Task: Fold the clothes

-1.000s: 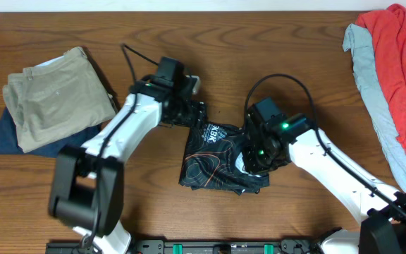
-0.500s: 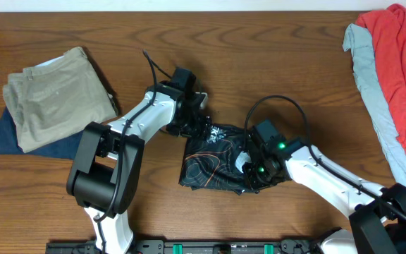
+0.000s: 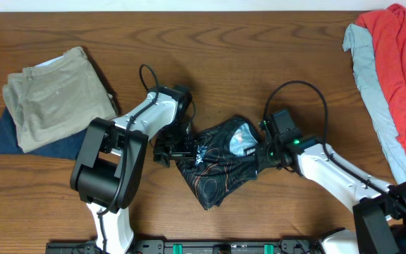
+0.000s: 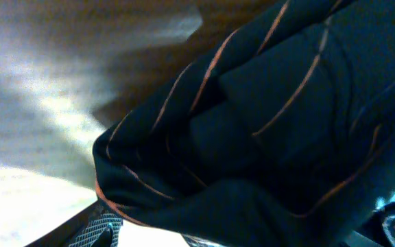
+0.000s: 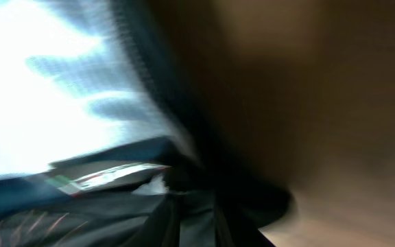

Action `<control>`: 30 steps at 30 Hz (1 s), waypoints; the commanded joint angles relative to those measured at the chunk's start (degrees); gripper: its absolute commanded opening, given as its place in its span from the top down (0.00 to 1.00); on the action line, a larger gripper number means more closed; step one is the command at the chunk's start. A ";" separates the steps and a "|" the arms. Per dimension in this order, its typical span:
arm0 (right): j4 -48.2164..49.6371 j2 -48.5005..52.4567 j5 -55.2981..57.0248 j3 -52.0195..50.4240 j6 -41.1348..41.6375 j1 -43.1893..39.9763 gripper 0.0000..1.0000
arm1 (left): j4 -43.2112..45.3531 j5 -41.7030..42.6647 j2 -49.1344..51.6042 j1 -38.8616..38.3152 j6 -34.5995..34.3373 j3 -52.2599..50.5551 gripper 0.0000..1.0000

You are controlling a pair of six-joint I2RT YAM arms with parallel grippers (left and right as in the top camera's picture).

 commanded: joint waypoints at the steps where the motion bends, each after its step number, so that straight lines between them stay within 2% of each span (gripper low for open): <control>1: 2.64 0.42 8.33 -0.66 -2.03 -2.86 0.82 | -0.48 0.66 -0.07 -0.22 -3.52 -0.59 0.28; 5: 3.85 0.39 7.32 -0.02 -5.05 -4.70 0.77 | 1.38 1.36 -3.98 -0.22 -4.20 -0.57 0.28; 10: 2.29 0.39 7.26 -0.02 -5.81 -4.63 0.59 | 5.84 -0.46 -12.55 -0.17 -4.33 -0.26 0.27; 11: 1.92 0.39 7.26 -0.02 -5.81 -4.63 0.56 | 7.06 -1.81 -14.47 -0.17 -4.31 -0.17 0.25; 14: 1.18 0.39 7.26 -0.02 -5.79 -4.63 0.52 | 12.76 -3.08 -19.02 -0.17 -1.07 -0.13 0.07; 16: 0.90 0.39 7.15 -0.02 -5.79 -4.63 0.50 | 16.52 -1.95 -20.13 -0.17 3.69 -0.13 0.04; 18: -0.04 0.39 7.15 -0.02 -5.79 -4.63 0.50 | 18.95 1.77 -19.93 0.20 8.96 -0.13 0.00; 23: -4.39 0.39 7.15 -0.02 -5.77 -4.63 0.47 | 21.55 16.55 -15.37 2.80 21.75 -0.13 0.02; 30: -8.87 0.37 7.19 -0.02 -5.77 -4.63 0.46 | 29.42 25.83 -5.35 6.91 22.75 -0.13 0.02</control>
